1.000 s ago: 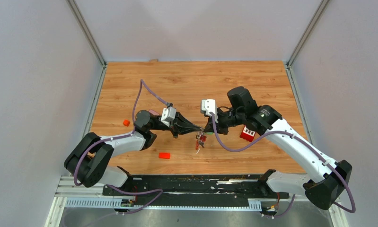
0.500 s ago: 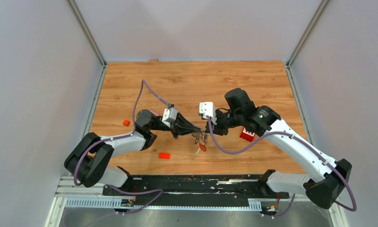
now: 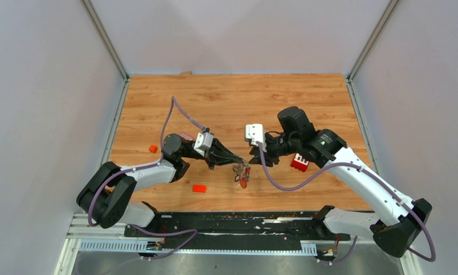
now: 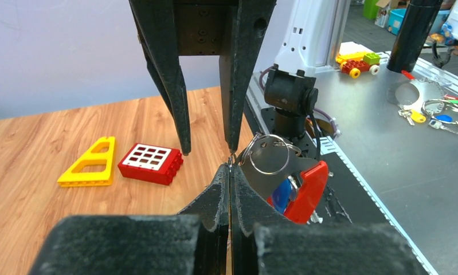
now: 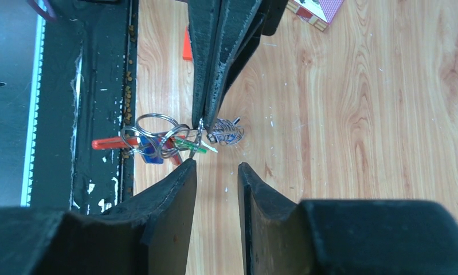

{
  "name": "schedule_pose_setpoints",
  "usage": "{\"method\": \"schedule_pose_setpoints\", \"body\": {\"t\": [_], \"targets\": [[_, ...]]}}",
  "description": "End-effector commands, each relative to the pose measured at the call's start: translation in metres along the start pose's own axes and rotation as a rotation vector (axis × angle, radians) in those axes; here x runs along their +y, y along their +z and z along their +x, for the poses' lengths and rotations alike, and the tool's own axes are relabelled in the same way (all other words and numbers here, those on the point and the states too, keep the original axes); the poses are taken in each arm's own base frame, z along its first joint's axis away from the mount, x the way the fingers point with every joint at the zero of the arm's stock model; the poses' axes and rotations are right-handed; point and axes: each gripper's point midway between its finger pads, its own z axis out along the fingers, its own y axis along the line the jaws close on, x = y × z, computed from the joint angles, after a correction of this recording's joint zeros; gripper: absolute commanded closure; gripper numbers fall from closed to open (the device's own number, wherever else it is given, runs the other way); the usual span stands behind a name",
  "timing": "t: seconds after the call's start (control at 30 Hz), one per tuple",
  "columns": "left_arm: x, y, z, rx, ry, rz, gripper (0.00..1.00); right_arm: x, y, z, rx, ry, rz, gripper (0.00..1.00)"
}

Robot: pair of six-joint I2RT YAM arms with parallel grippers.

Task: Put the keys on the keyring

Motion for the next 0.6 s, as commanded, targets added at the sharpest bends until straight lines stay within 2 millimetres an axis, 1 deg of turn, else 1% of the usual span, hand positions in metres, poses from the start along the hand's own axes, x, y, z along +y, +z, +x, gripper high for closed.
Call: {"method": "schedule_pose_setpoints", "body": {"t": [0.0,0.2,0.37,0.57], "targets": [[-0.003,0.003,-0.024,-0.045,0.095,0.021,1.00,0.005,-0.004,-0.028,-0.094,-0.030,-0.053,0.67],[-0.001,0.003,-0.023,-0.046,0.085,0.008,1.00,0.007,0.000,-0.029,-0.108,-0.017,-0.079,0.68],[-0.001,0.003,-0.022,-0.045,0.080,0.008,1.00,0.001,0.004,-0.028,-0.103,0.002,-0.060,0.74],[-0.002,0.003,-0.020,-0.042,0.076,0.008,1.00,-0.006,0.007,-0.028,-0.096,0.017,-0.033,0.78]]}}
